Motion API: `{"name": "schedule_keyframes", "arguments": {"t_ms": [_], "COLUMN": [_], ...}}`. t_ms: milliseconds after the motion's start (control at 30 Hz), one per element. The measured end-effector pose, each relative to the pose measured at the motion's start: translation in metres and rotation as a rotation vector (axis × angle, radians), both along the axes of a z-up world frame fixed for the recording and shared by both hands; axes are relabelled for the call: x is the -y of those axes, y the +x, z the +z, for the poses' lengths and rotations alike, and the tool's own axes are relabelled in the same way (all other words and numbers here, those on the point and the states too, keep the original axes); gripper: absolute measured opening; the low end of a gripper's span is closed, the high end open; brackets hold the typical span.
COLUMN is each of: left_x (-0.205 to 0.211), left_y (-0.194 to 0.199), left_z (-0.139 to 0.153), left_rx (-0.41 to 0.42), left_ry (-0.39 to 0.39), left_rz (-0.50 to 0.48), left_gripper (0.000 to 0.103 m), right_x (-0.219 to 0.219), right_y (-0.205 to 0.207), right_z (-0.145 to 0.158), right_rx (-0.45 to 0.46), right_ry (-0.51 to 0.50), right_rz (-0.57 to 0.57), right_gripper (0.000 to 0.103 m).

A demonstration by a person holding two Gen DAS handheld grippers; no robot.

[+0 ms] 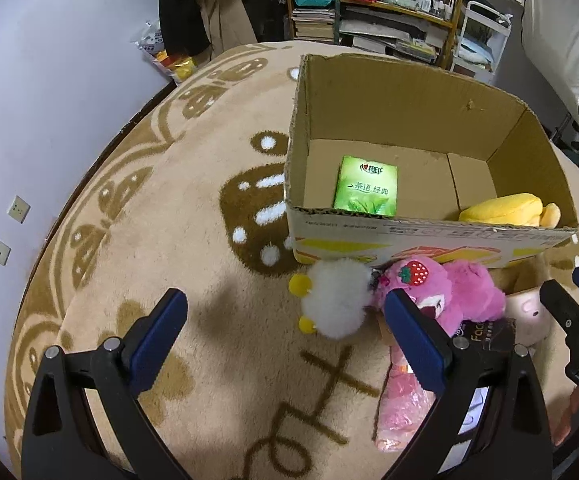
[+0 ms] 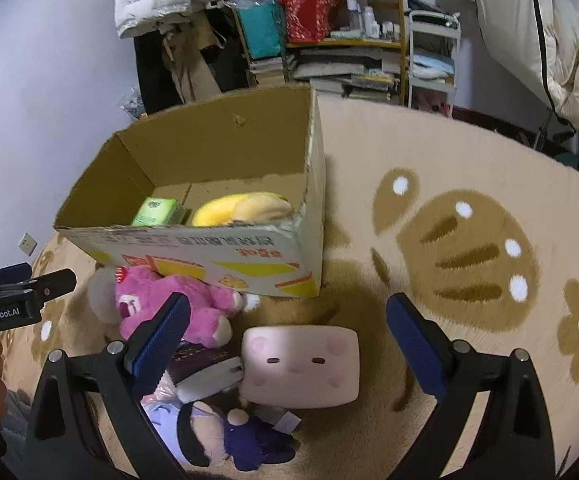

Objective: Organize soft objects
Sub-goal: 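Grasp the white fluffy plush with the left tool while the right tool grasps the pink cube plush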

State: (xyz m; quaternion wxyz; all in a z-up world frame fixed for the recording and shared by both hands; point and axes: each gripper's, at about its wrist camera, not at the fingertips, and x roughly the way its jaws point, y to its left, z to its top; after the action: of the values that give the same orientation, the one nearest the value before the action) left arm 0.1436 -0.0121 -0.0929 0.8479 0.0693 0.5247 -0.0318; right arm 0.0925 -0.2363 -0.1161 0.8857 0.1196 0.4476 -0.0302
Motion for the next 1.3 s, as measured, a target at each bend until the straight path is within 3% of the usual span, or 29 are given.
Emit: {"name": "schedule_keyframes", "arguments": {"t_ms": [400, 1100, 1233, 1300], "left_x": [0.000, 0.004, 0.004, 0.004], "left_y": [0.016, 0.028, 0.029, 0.029], "left_z": [-0.030, -0.063, -0.064, -0.064], "left_rx": [-0.036, -0.100, -0.093, -0.094], "left_ry": [0.025, -0.037, -0.043, -0.059], "left_rz": [0.031, 0.019, 0.008, 0.005], "left_gripper": [0.098, 0.098, 0.097, 0.092], "right_x": [0.011, 0.019, 0.015, 0.011], "right_y": [0.012, 0.023, 0.020, 0.019], "right_z": [-0.036, -0.062, -0.064, -0.062], "right_rx": [-0.140, -0.212, -0.213, -0.213], "right_ry": [0.046, 0.103, 0.112, 0.113], "right_rz": [-0.046, -0.057, -0.045, -0.041], "right_gripper": [0.102, 0.102, 0.094, 0.092]}}
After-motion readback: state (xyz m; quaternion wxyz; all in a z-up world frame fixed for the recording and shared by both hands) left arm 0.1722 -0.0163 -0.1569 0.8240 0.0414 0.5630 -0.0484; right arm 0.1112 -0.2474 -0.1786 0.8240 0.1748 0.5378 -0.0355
